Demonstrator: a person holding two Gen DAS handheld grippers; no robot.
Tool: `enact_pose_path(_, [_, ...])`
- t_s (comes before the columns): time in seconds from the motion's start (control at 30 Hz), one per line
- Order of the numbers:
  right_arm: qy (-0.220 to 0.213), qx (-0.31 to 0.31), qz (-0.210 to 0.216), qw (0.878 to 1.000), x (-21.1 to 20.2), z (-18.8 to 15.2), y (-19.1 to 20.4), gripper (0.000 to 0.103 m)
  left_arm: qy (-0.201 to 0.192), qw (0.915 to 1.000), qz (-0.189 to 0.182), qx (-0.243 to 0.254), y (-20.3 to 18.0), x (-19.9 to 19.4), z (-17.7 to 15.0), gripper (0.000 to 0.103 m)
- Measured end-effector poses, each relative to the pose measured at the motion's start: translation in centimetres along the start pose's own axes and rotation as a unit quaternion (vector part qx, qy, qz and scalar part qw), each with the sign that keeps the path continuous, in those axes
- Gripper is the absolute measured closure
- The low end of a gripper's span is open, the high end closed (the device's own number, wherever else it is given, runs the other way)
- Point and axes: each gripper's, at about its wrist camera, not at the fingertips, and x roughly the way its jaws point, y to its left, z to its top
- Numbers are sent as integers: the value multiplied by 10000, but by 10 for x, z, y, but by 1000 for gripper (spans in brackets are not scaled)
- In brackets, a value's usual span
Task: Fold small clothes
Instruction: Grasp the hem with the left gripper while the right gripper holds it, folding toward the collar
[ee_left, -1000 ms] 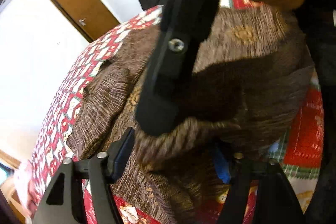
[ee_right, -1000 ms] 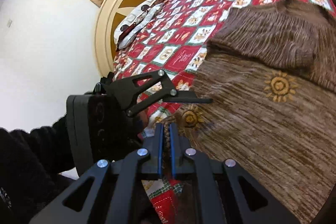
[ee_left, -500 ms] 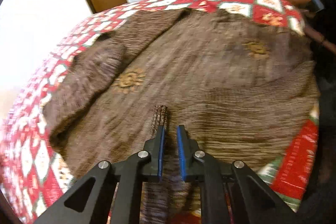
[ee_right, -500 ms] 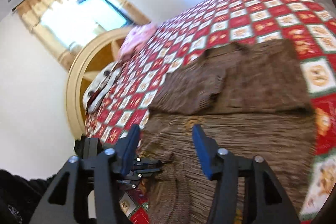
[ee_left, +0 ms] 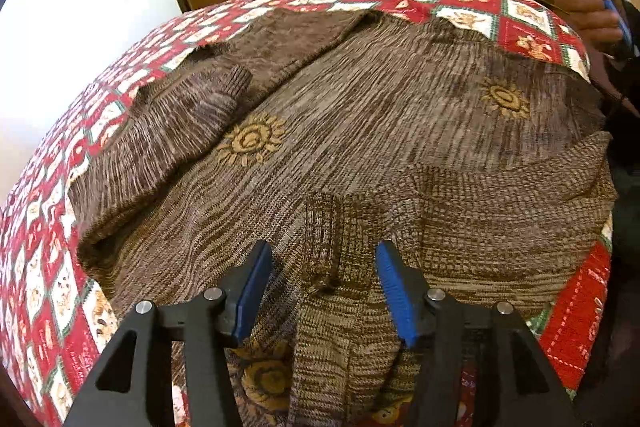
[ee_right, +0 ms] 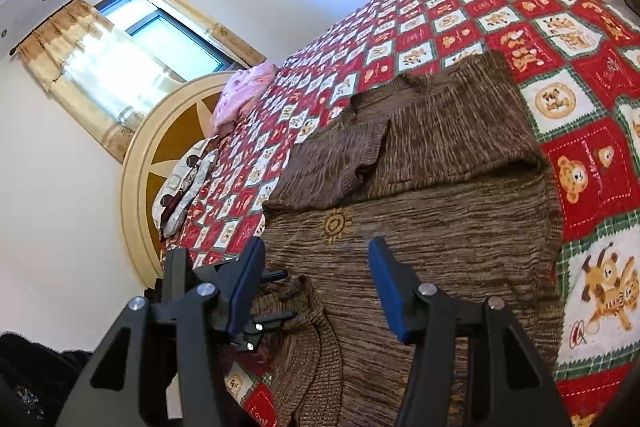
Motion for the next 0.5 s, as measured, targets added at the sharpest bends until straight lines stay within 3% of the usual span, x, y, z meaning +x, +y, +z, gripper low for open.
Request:
enact_pose_path(0.07, [-3, 16, -23, 10000, -1, -1, -2, 45, 1, 9999, -46, -104, 1, 1, 2, 49])
enact_pose_path(0.13, [-36, 20, -88, 10000, -5, -3, -3, 45, 13, 9995, -269, -138, -1, 1, 4, 82])
enact_pose_path(0.17, [-73, 30, -143, 9999, -8, -3, -4, 45, 33, 9994, -326, -147, -4, 0, 5, 86])
enact_pose_path(0.23, [-136, 52, -229, 9996, -13, -3, -5, 45, 44, 10000, -72, 20, -16, -2, 6, 95])
enact_pose_path(0.33, [-267, 132, -358, 9989, -26, -3, -10, 45, -49, 9991, -124, -403, -14, -8, 9, 96])
enact_pose_path(0.5, [-423, 173, -847, 9954, -61, -5, -20, 45, -803, 9895, 24, -1200, 4, -51, 19, 96])
